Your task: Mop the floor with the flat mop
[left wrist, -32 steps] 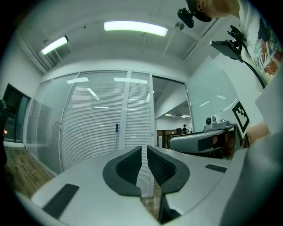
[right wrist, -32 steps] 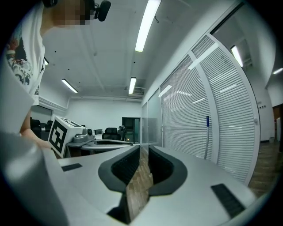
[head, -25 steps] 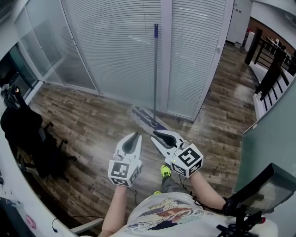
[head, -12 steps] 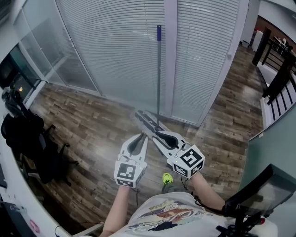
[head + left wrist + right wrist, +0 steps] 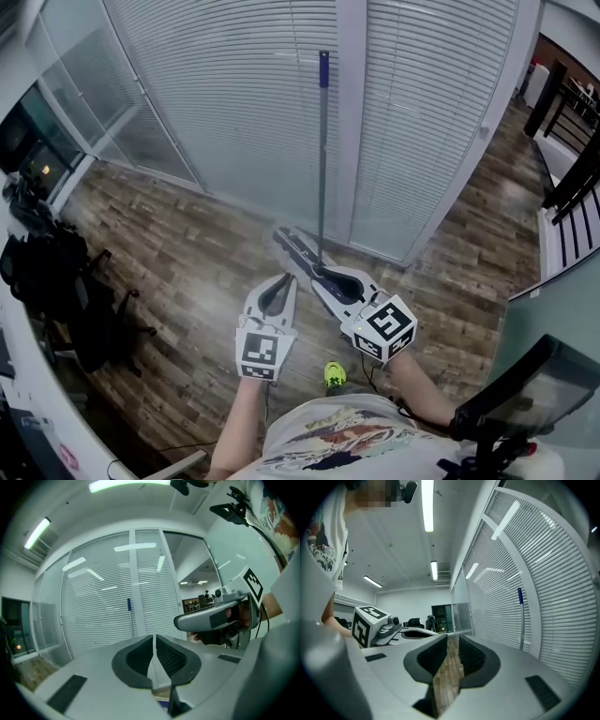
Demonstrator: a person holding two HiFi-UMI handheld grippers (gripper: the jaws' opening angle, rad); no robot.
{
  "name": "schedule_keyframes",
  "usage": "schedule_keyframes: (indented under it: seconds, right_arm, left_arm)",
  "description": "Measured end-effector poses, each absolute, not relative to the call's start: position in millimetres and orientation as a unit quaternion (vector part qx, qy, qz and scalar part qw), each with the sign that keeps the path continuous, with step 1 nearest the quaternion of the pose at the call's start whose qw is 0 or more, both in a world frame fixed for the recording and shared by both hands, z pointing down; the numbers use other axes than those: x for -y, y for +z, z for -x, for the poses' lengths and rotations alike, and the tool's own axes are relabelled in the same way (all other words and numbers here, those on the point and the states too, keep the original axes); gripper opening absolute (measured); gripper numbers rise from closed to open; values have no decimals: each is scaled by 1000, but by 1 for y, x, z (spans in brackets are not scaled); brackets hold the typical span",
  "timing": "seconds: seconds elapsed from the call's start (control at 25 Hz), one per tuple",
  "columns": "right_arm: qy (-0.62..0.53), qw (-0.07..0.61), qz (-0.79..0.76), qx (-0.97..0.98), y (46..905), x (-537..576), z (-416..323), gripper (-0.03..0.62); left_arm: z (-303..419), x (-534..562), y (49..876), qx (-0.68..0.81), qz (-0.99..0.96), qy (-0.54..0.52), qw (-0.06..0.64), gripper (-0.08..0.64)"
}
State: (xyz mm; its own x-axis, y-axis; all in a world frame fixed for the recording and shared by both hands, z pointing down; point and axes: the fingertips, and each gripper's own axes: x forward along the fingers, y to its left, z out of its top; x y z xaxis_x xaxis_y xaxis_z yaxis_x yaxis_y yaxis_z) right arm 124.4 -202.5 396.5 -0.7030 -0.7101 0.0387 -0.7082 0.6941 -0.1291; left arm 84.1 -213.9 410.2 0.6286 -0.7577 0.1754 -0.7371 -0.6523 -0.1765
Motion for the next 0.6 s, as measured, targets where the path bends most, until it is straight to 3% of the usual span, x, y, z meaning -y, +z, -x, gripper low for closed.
schedule_keyframes:
  seconds: [0.6]
  right_arm:
    - [-65, 3, 388, -919, 403, 293, -145, 54]
  left_arm:
    - [-105, 306, 409, -408, 911, -65, -4, 21]
